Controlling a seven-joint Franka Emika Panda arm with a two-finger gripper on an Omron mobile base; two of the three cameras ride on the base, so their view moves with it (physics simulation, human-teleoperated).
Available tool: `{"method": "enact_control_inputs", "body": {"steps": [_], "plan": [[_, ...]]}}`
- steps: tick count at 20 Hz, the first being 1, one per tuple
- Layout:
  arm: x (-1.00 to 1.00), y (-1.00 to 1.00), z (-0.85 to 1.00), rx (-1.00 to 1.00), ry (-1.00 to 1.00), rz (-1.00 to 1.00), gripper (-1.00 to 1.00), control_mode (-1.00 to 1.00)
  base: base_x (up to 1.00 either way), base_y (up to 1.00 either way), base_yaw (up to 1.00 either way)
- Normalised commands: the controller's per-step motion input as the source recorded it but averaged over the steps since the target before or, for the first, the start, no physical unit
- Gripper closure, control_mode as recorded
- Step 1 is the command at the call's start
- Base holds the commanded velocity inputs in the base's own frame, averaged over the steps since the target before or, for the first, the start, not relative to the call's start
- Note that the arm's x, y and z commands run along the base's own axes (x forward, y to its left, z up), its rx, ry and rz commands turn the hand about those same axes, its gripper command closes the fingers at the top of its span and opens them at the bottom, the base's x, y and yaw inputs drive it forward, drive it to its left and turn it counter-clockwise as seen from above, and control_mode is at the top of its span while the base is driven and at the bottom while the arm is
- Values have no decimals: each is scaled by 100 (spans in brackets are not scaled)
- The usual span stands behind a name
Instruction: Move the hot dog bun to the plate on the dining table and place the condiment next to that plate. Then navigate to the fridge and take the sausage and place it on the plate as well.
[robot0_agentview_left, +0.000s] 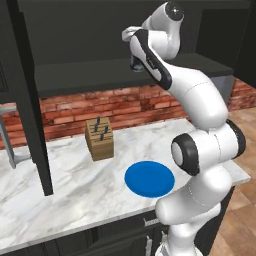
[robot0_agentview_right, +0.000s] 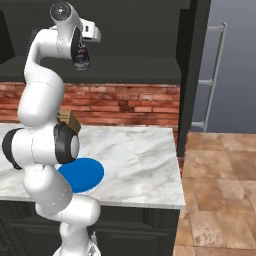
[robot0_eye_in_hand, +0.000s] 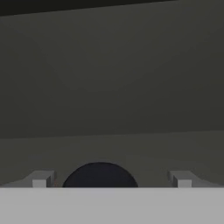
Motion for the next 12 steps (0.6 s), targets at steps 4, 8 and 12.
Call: {"method": "enact_control_inputs", "body": {"steps": [4,8,12], "plan": [[32,0,0,0,0,0,-100,-100,0,0,0],[5,8,-6,0,2,0,100,-100,0,0,0],[0,9,-2,0,0,0,100,-100,0,0,0]]}}
